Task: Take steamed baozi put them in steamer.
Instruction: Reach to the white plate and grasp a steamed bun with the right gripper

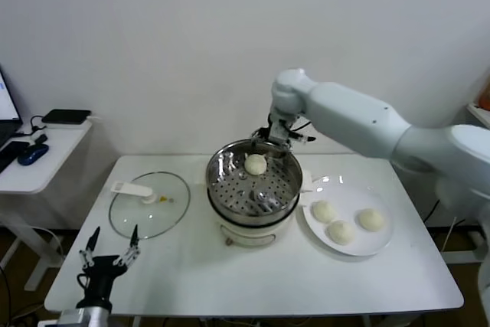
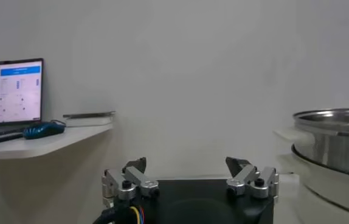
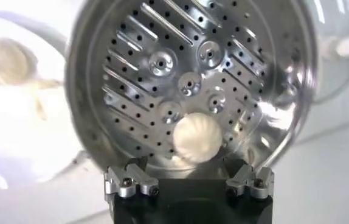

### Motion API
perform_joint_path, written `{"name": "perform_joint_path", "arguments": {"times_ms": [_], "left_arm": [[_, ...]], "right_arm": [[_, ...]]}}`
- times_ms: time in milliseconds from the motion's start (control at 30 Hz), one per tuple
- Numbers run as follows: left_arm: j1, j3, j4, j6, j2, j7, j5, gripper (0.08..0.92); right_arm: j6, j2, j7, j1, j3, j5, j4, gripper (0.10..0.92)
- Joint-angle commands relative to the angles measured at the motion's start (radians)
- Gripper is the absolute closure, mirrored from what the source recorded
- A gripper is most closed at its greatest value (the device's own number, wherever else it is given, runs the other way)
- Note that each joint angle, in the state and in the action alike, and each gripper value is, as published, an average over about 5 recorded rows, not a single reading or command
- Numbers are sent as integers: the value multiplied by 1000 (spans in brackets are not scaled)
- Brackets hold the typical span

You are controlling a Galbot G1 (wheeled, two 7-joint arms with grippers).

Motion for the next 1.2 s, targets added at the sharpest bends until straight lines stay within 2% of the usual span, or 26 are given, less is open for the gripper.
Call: {"name": "perform_joint_path", "arguments": {"times_ms": [33, 300, 567, 900, 1200], "left_arm": [[-1, 5, -1, 1, 2, 1, 3, 177], [-1, 18, -4, 0, 7, 2, 11, 177], [0, 23, -5, -2, 4, 2, 17, 177], [7, 32, -12, -1, -1, 1, 37, 177], [11, 31, -9, -4, -4, 1, 44, 177]], "right_arm": [[-284, -212, -14, 209, -233, 445, 133, 203], [-477, -371, 15, 221, -315, 601, 146, 203], [-561, -445, 71, 65, -256, 561, 119, 203], [-585, -394, 111, -202, -70, 425, 18, 203], [-593, -289, 130, -317, 21, 401, -86, 203]]}}
